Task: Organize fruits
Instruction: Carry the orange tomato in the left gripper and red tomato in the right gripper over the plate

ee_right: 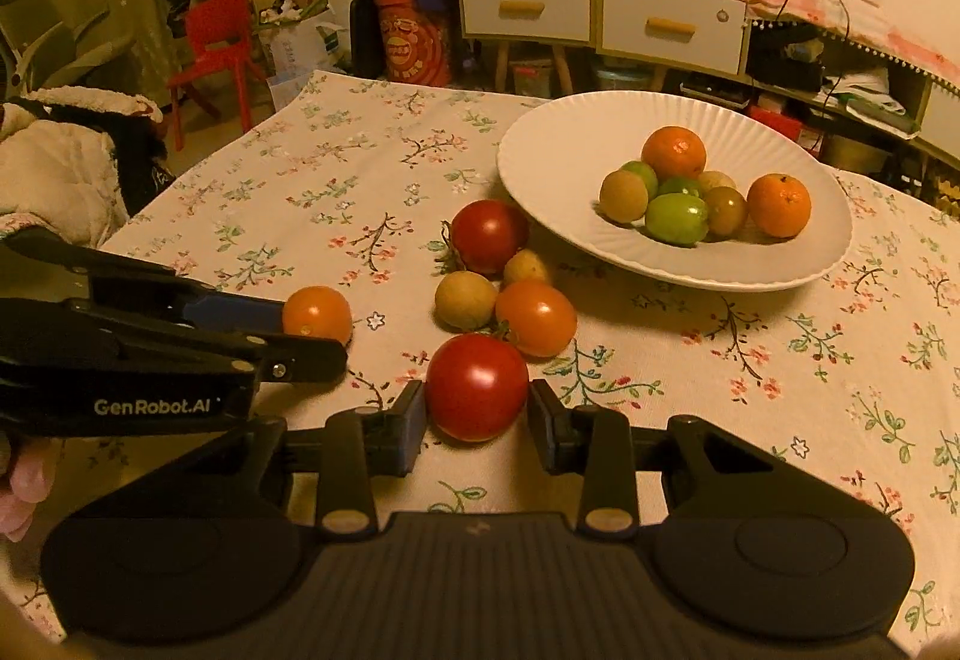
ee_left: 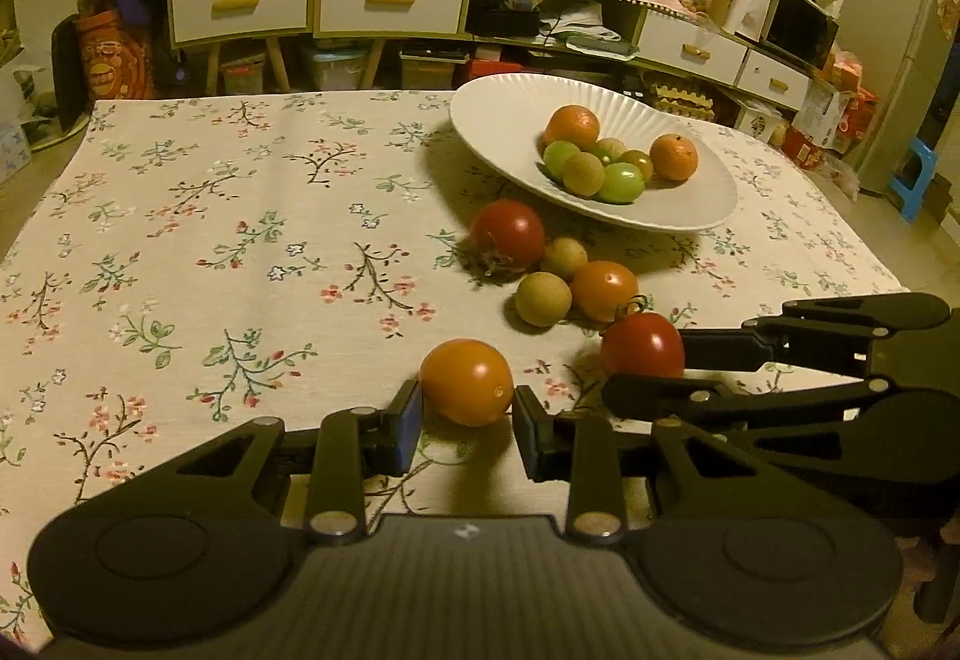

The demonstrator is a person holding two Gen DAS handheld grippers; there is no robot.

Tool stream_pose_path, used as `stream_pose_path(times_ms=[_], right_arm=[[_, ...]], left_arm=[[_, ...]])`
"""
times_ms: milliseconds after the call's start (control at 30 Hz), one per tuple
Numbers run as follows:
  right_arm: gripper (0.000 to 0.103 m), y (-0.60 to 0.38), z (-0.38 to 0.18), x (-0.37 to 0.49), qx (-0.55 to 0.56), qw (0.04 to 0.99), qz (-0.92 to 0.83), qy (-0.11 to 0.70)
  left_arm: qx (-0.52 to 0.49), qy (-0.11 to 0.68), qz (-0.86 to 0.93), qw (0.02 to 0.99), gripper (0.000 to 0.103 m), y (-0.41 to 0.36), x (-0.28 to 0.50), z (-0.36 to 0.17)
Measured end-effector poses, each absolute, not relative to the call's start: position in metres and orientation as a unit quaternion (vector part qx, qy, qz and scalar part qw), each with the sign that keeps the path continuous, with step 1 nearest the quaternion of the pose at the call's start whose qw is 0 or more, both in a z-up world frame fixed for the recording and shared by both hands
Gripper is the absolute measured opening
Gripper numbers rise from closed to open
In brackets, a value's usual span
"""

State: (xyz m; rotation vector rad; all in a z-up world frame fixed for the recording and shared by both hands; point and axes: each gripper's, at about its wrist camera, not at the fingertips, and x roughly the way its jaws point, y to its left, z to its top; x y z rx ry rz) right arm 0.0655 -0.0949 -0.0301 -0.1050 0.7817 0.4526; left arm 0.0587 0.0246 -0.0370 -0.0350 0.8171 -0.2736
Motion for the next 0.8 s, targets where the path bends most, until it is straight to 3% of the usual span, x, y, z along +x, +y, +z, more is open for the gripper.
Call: stream_pose_path(times_ms=[800], right_arm=[[0.033, -0.12, -0.001, 0.065, -0.009, 0.91, 0.214, 0.354]], left_arm=[[-0.043, 0.387, -0.16, 0.907, 0.026, 0.02, 0.052, -0.019]])
